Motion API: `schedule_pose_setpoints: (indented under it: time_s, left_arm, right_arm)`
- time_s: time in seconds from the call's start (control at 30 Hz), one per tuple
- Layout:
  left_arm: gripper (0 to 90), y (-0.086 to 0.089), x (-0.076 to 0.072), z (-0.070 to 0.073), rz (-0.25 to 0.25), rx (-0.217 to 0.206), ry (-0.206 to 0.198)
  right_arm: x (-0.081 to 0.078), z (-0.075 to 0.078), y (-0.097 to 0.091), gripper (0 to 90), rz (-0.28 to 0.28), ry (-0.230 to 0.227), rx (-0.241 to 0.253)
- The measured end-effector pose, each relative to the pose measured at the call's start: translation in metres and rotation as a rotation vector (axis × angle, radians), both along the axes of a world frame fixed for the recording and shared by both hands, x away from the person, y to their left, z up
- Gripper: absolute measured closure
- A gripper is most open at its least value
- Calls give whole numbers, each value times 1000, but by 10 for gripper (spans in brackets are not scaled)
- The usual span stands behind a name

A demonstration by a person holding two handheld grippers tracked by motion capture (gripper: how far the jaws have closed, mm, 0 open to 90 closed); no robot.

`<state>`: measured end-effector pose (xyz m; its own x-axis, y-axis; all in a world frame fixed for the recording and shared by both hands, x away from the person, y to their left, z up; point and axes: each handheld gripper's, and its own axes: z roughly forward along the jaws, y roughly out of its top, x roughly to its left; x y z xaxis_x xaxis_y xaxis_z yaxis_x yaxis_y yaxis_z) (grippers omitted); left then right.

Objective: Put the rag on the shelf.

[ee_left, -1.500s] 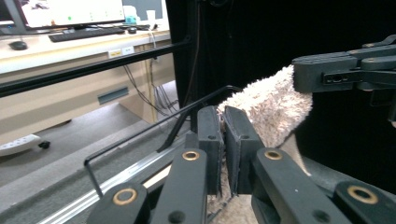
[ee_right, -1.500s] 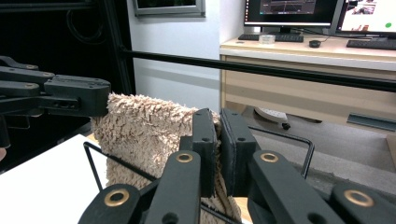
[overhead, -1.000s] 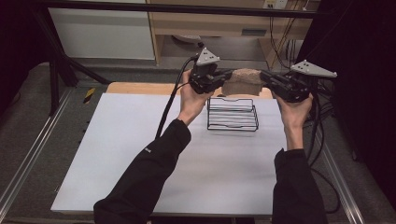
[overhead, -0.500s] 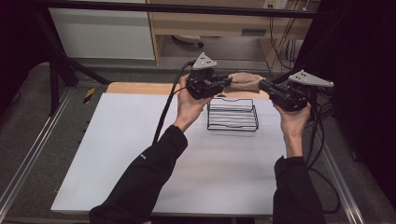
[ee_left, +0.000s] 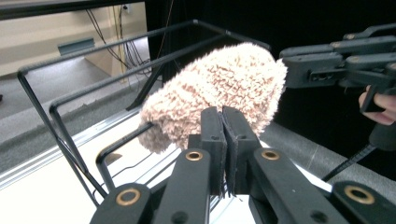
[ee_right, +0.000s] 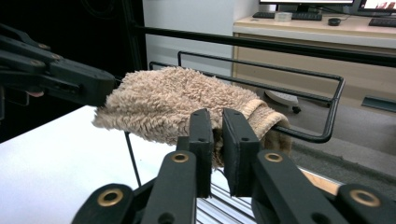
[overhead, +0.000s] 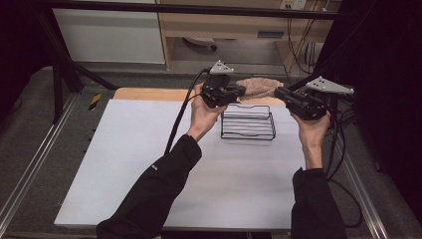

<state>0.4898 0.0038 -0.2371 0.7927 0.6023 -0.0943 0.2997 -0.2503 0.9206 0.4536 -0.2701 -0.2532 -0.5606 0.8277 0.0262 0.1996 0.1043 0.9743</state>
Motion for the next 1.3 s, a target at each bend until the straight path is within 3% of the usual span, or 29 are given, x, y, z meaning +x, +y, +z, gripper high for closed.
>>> schedule_pose_setpoints:
  time_s: [0.27,0.37,0.5,0.6,0.77,1.07,1.3]
  left_arm:
    - [875,-4,2,-6,8,28,1]
    - [878,-5,2,-9,10,40,3]
    - [884,-5,3,-13,9,50,6]
    - [884,-5,5,-16,11,62,7]
    - [884,-7,7,-21,20,68,7]
    - [883,-11,14,-26,42,68,10]
    - [855,-7,8,-23,27,61,-9]
  right_arm:
    - [-8,8,-5,694,19,-7,16]
    - [-9,13,-5,767,30,0,23]
    - [-4,10,-1,885,27,66,7]
    - [0,1,0,900,9,114,-12]
    - [9,-11,-3,900,-14,149,-9]
    - [22,-15,0,900,-39,152,-23]
    - [15,-14,-1,854,-23,125,-20]
